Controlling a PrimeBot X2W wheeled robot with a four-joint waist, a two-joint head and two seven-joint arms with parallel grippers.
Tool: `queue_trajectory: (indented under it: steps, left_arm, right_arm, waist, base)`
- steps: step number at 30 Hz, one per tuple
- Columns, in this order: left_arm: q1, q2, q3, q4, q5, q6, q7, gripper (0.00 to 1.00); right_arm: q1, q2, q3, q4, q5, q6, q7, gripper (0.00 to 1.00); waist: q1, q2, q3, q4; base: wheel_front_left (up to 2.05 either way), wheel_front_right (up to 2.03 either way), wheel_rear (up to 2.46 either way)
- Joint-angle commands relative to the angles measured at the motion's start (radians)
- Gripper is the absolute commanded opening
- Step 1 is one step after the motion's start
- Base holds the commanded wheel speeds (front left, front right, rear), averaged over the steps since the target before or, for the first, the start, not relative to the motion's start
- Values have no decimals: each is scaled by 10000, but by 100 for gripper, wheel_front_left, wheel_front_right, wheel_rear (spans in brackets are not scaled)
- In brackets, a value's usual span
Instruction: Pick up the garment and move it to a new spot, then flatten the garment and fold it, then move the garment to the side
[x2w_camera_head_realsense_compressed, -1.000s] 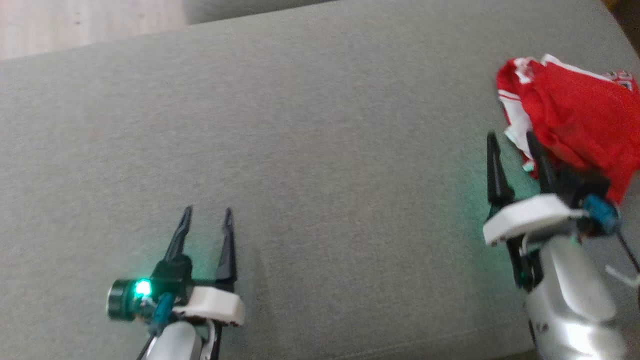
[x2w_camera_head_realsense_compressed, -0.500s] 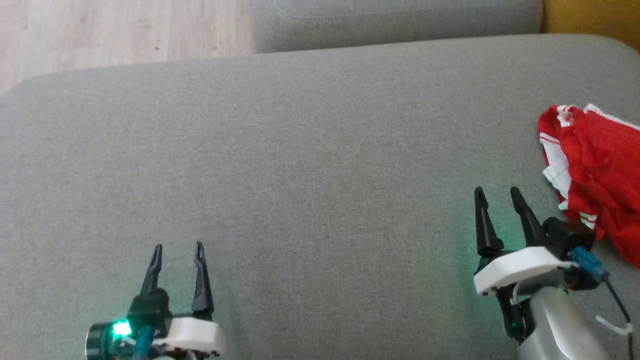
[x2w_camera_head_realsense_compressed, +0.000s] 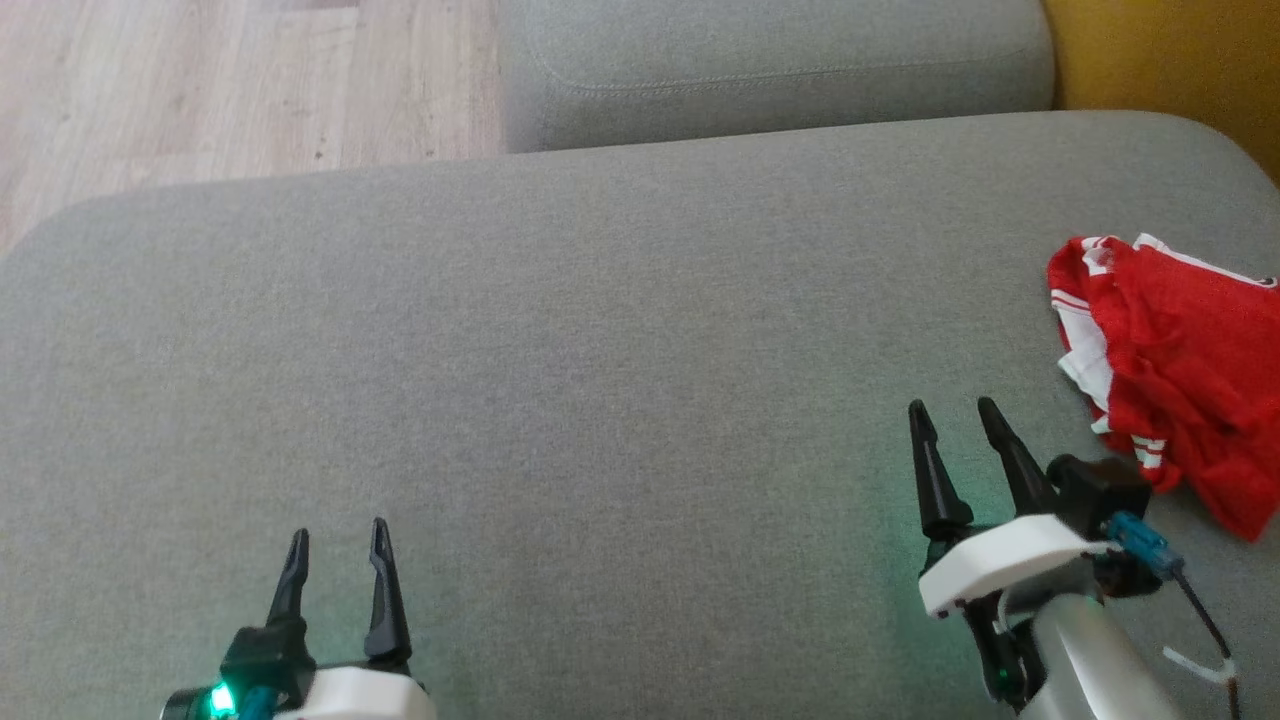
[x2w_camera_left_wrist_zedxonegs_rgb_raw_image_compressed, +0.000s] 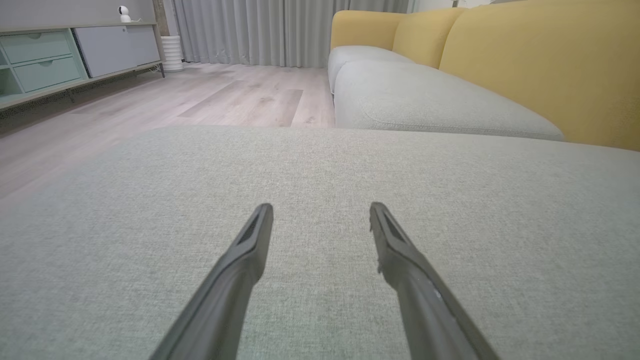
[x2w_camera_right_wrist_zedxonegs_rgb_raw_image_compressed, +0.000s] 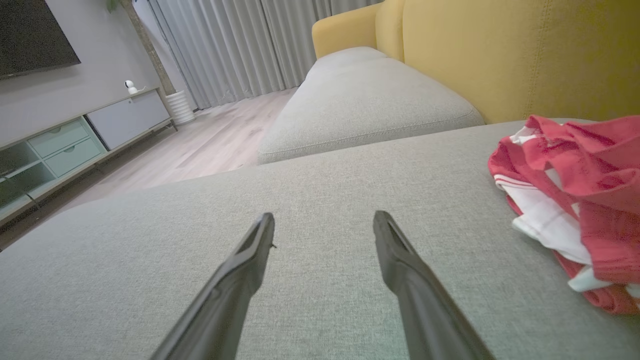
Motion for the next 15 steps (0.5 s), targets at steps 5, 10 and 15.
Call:
queue_trajectory:
  steps: [5,10,15]
  left_arm:
    - [-2,-6,-1,54,-129,-246,2,0]
    - [46,-24,67,414,-401,-281,113,0]
    - [-12,-21,163,325,-1091,-365,291,0]
  right_arm:
    - [185,6,9,101,93,0,10,0]
    - [448,12,-56,397,360,0,109,0]
    - [478,12,-169,217,1013,-1,281,0]
  waist:
    - [0,0,-105,-64]
    - [0,0,-112,-60]
    - [0,0,-114,-47]
  base:
    - [0,0,0]
    - [0,0,0]
    - [0,0,0]
